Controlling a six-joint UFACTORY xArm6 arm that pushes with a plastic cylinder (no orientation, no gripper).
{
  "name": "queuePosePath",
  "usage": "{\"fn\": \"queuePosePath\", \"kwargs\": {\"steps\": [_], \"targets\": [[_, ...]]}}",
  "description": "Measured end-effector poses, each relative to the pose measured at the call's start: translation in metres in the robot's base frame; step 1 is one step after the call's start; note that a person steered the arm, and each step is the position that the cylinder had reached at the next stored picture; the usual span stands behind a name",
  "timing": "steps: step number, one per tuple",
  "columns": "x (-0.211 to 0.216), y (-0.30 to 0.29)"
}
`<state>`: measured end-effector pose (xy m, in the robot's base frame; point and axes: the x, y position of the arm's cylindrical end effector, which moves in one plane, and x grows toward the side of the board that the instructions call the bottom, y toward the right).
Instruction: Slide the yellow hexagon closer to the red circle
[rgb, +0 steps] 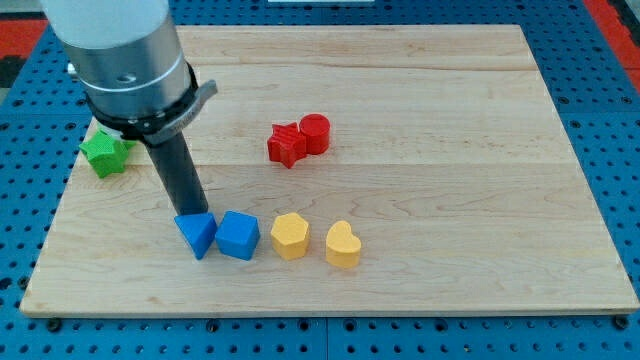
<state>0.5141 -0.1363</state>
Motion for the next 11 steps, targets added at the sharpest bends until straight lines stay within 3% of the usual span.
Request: {"fn": "queuePosePath", "kwargs": {"steps": [1,2,3,4,5,6,7,8,9,11], "targets": [[0.021,-0.044],[0.03,-0.017],[0.067,-0.047],[0.098,-0.031],[0.097,0.04],[0.062,0.082],[0.018,0.094],[0.001,0.094],[0.03,0.106],[-0.052,0.166]]}}
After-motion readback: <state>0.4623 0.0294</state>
